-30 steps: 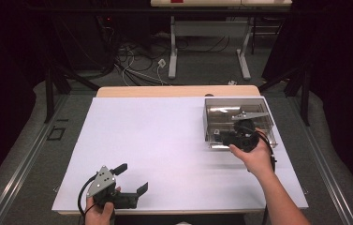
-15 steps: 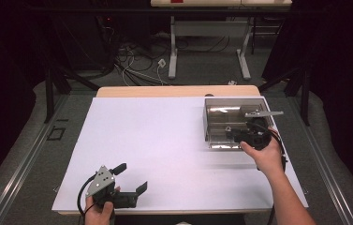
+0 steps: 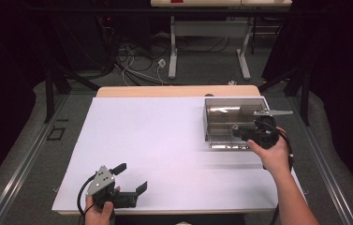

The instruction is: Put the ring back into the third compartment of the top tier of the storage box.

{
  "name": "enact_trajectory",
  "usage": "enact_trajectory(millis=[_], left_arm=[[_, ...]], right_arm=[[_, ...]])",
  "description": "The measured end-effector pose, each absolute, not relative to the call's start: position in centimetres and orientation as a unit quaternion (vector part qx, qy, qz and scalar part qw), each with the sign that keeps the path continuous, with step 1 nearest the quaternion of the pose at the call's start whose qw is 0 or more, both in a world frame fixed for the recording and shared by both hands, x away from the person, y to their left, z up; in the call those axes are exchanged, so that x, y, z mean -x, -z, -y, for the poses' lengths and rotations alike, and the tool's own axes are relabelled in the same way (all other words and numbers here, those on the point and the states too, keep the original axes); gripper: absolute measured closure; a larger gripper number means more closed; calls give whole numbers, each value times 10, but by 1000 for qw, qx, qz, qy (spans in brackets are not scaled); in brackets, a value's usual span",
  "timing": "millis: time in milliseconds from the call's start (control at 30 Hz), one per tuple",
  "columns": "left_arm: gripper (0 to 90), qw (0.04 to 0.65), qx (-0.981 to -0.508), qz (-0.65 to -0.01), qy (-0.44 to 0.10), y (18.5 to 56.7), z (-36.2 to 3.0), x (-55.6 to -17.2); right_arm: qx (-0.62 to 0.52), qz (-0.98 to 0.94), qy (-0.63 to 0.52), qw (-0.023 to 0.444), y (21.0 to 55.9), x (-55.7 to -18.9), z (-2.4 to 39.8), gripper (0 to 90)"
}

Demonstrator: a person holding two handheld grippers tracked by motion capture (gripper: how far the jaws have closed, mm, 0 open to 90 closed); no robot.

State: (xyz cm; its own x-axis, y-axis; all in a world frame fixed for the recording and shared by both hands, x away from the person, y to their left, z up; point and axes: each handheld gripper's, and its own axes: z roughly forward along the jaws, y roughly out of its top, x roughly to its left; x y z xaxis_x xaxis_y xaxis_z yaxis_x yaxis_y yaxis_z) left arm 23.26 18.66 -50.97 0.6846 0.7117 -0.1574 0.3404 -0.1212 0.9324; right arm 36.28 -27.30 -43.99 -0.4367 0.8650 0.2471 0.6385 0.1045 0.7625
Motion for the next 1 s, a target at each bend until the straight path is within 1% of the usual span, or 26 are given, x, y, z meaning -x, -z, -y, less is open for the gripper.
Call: enact_trajectory(millis=[533, 1000], left_arm=[[7, 557, -730, -360, -167, 510, -186, -233], [7, 557, -731, -358, -167, 509, -186, -232]], right_arm=[[-530, -719, -427, 140, 434, -361, 293, 690], [-549, -710, -417, 146, 435, -362, 310, 690]])
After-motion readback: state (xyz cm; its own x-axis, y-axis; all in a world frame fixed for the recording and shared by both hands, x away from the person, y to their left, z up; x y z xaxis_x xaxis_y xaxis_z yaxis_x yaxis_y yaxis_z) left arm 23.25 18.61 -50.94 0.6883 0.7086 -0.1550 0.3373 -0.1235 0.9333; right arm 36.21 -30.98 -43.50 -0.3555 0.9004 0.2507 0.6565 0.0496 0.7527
